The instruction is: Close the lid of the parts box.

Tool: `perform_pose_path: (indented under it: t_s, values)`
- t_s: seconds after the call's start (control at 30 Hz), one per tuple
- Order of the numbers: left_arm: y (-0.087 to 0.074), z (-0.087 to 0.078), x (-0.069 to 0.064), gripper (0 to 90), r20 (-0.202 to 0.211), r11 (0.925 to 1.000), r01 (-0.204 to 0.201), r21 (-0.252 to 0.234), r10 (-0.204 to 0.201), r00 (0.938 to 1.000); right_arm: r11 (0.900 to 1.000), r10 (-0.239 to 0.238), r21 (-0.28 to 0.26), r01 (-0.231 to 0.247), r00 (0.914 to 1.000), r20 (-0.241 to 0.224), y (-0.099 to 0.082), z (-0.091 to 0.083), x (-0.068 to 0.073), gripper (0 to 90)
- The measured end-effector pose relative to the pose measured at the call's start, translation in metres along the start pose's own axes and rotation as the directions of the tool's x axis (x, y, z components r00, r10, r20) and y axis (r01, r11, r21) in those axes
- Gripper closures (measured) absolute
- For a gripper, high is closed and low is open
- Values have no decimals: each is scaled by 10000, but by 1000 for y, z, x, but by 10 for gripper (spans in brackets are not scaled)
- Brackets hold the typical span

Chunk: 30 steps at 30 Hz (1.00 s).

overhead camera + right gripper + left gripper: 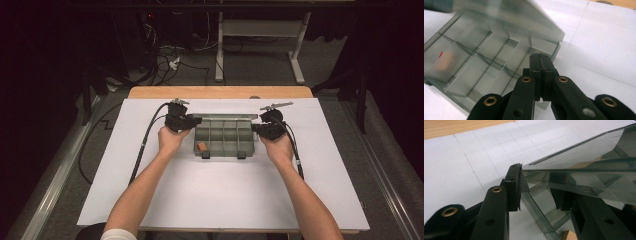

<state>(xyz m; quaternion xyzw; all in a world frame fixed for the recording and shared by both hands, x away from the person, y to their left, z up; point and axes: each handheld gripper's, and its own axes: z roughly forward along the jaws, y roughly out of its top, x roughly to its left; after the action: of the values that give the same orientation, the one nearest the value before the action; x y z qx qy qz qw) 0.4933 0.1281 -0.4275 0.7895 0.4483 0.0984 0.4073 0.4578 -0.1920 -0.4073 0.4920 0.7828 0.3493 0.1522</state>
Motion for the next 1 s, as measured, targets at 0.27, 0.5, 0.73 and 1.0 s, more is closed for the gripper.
perform_pose_path:
  t_s: [0.27, 0.5, 0.73, 1.0]
  values:
    - [-5, 5, 1, 573, 169, 9992, 136, 367, -142, 9998, 9997, 42, -241, -42, 10000, -14, 0, -4, -4, 900]
    - [-11, 0, 4, 508, 381, 9974, 426, 575, -448, 9983, 9998, 27, -205, -29, 10000, -93, -1, -4, -6, 900]
    - [-17, -8, 3, 608, 558, 9970, 550, 553, -581, 9967, 9999, -1, -172, -1, 9999, -115, -5, -4, -5, 900]
    - [-25, -9, -10, 666, 693, 9972, 306, 690, -353, 9970, 9999, -88, -127, 86, 9998, -190, -18, -7, -6, 896]
